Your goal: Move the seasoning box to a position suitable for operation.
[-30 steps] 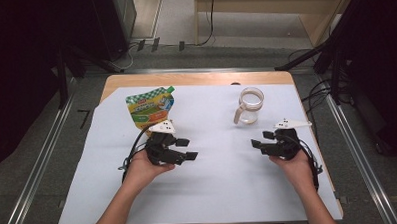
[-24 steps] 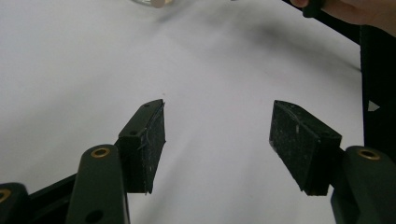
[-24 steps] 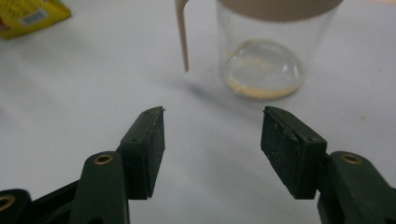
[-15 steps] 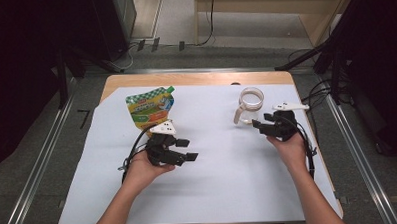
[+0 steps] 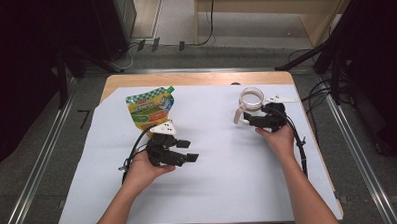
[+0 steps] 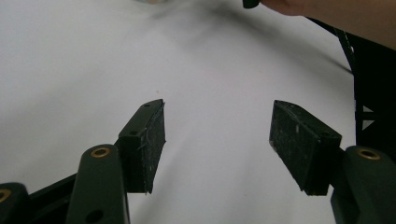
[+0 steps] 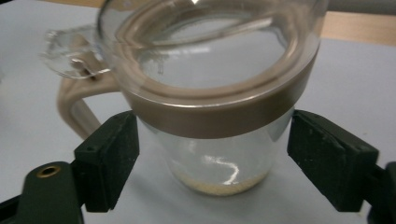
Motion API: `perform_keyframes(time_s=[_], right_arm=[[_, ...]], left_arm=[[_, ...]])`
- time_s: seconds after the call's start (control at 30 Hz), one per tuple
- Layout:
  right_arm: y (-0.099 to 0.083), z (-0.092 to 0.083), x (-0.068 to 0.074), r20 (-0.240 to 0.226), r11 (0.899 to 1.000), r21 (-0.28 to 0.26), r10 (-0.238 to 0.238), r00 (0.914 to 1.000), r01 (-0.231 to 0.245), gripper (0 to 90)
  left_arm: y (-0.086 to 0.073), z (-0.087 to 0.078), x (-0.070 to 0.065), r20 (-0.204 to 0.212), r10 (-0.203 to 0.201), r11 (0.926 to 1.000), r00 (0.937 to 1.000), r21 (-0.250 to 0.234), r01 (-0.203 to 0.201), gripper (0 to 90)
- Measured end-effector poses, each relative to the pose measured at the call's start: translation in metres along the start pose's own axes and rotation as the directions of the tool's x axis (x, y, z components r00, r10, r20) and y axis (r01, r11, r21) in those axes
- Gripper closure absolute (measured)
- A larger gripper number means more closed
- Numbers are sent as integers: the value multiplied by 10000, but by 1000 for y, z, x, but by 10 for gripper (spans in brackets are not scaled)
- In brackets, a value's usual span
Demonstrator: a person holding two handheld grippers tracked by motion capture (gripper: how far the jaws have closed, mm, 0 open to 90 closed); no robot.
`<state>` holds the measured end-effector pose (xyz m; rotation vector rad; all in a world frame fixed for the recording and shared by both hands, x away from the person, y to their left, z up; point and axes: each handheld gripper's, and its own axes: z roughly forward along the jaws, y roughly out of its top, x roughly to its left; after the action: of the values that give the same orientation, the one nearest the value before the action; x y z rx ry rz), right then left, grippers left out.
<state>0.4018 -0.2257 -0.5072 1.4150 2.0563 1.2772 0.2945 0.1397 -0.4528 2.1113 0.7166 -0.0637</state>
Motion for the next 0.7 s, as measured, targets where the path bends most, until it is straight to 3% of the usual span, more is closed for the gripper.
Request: perform_keyframes(time_s=[0.33,0.5,0.7], right_arm=[[2,22,3,327,9977,-401,-538,9980,551,97],[5,30,3,354,9984,-542,-164,9992,183,82],[6,33,7,599,9974,-700,-156,9981,198,94]], left_arm=[[0,2,-1,182,-63,9999,9998,-155,66,372],[0,2,-1,214,-50,9998,9998,-204,54,372],[-1,0,0,165,-88,9995,9998,-289,92,372]])
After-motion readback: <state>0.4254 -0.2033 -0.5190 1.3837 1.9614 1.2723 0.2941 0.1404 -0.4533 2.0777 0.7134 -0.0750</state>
